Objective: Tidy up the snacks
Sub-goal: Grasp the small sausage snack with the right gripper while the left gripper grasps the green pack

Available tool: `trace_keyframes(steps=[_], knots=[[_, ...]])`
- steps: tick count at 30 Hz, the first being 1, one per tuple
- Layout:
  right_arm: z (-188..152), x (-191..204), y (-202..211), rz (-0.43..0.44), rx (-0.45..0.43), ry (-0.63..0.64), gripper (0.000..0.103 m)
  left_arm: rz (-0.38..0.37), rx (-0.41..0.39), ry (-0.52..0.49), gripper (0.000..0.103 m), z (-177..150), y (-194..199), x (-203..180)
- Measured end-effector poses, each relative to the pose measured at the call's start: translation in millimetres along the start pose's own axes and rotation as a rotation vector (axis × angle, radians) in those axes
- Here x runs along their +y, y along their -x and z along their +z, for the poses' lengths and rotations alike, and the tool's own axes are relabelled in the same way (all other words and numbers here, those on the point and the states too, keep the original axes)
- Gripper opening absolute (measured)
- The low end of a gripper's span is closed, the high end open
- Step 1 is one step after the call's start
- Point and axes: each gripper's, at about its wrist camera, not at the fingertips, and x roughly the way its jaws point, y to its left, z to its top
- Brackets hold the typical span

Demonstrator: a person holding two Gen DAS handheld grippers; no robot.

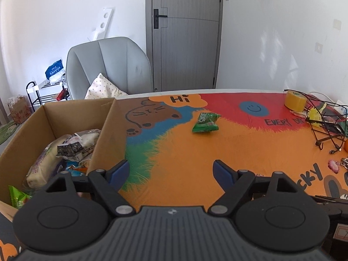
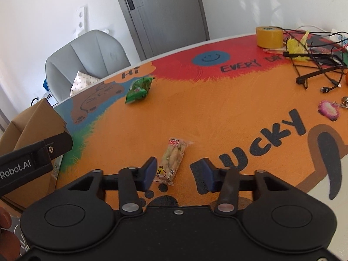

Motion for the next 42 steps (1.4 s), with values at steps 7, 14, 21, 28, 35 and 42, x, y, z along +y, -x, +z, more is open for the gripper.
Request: trace_keyframes(steps=[7,14,21,28,35,42], knots=[[6.4,-7.9,-2.9,0.035,-0.008,0.004,0.013,0.008,0.022,-0.011,0.083,4.7,-11.8,-7.3],[18.8,-22.1,-11.2,0.026,-0.013,-0.023,0.013,0.017,0.023,-0.017,0.083,14.8,-21.7,-13.0],[33.0,-35.4,-21.8,0.008,-0.017,-0.039,0.013,0.017,0.034,-0.028,0.083,27.1,-36.1,-21.8],[46.2,-47.2,-31.4,0.003,-0.017,-0.061,0.016,0.008,0.044,-0.033,0.083,43.2,-54.3,-32.0],[49.9,-50.3,-37.7,-0.005,-0.021,-0.062,0.047,0.015,0.055,-0.031,0.083,50.0,-72.9,-39.6],[55.1,-50.0,-47.9,-0.019,-0.013,-0.03,0.02,0.032,0.071,-0.036,0.083,53.3,-93.7,-45.8]])
